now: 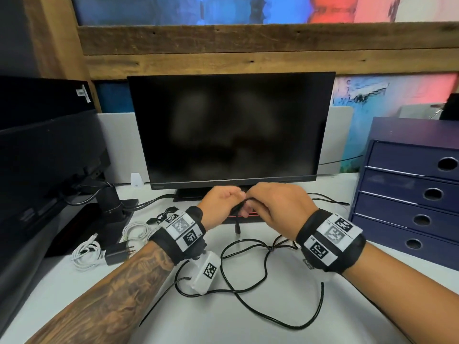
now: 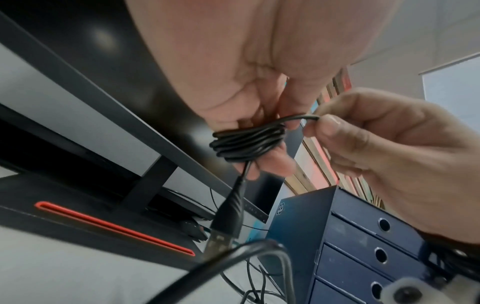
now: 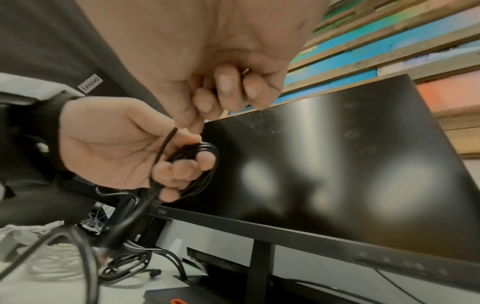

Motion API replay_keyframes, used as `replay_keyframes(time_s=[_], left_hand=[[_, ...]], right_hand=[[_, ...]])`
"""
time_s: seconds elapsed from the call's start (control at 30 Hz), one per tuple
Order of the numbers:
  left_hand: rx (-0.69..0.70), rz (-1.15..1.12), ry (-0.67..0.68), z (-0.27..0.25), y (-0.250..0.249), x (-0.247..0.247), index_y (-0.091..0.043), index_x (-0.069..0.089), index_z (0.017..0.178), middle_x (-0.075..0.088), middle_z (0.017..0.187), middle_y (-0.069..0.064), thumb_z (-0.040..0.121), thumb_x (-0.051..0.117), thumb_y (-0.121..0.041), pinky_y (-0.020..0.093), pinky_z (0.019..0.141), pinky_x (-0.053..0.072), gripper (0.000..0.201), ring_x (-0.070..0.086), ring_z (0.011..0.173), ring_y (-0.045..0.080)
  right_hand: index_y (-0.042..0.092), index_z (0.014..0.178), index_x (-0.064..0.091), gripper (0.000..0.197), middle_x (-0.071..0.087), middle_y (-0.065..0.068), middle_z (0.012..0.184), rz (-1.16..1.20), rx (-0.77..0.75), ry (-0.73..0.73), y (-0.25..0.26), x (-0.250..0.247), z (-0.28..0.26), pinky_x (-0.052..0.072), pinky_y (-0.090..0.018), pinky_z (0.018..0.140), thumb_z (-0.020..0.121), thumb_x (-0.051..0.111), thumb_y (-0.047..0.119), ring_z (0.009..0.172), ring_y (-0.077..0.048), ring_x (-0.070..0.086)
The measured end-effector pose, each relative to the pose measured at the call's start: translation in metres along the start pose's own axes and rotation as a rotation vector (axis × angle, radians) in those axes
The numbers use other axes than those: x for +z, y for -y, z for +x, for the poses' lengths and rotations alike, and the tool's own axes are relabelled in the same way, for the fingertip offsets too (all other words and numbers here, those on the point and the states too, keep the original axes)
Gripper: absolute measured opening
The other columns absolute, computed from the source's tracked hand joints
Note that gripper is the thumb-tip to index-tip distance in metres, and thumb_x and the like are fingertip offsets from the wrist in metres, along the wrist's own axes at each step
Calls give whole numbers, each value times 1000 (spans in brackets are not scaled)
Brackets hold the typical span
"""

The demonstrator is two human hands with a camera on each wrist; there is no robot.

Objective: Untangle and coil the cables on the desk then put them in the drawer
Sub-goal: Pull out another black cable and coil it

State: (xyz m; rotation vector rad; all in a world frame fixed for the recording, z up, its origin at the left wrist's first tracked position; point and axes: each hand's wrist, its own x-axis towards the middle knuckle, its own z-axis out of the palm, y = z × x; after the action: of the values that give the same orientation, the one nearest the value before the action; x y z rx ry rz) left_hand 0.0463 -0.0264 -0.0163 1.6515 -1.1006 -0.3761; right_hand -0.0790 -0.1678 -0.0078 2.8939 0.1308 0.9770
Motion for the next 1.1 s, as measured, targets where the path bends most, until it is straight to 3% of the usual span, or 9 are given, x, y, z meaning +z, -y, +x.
replay_keyframes(time_s=[0.1,0.2,0.3,0.47,0.6,0.73,0.87,1.0,1.1], left_hand=[[-85,-42,117,-3,-7,2,0,67,86,66,71,13,108,34,-26,24,66,48,47,58,61,18],[-131,-95,124,-2,-16,0,-1,63,78,59,56,5,107,30,-31,29,58,45,54,48,48,17],[-126,-151,106,-2,-18,-4,0,56,73,47,50,6,105,33,-34,31,54,39,51,36,41,17],[-105,-271,132,-6,-22,-4,-1,51,69,36,48,7,100,38,-35,31,52,36,48,30,43,20],[-82,-258,118,-9,-24,0,-6,55,54,43,43,6,102,47,-19,29,49,36,50,32,39,16],[-36,-220,131,-7,-22,2,-6,63,61,55,51,7,95,62,-11,27,52,46,34,44,44,14],[24,-157,51,-4,-21,8,-5,69,75,62,64,13,86,74,-12,26,63,53,14,57,56,17],[76,-153,-94,-4,-24,19,6,70,87,62,67,13,85,76,-15,22,60,50,21,54,56,14],[56,-238,-85,-2,-26,22,2,67,80,57,64,11,86,75,-23,29,61,49,27,53,58,18]], right_hand=[[27,101,55,10,61,11,79,27,42,-3,-6,-7,2,44,-29,66,97,54,36,72,-17,59],[28,109,59,14,65,13,88,101,55,7,-6,-9,4,44,-32,76,100,52,36,78,-12,58],[33,114,62,22,63,19,97,296,66,75,-4,-8,4,42,-28,85,95,52,38,85,-3,53],[35,110,61,28,64,19,100,431,93,168,-1,-11,6,53,-24,86,86,74,41,93,-3,60],[25,90,61,19,60,12,82,458,107,187,-3,-15,5,52,-34,72,85,77,33,77,-10,57],[28,87,63,11,63,9,79,495,123,179,-6,-19,5,54,-41,72,81,71,33,76,-12,60],[28,87,64,23,65,7,79,459,164,163,-11,-25,6,55,-44,70,72,58,45,76,-14,62],[26,81,59,19,61,7,72,385,167,138,-14,-31,8,54,-43,63,74,56,44,68,-14,59],[26,76,55,15,59,7,68,356,148,116,-12,-35,8,52,-41,60,77,56,41,65,-14,57]])
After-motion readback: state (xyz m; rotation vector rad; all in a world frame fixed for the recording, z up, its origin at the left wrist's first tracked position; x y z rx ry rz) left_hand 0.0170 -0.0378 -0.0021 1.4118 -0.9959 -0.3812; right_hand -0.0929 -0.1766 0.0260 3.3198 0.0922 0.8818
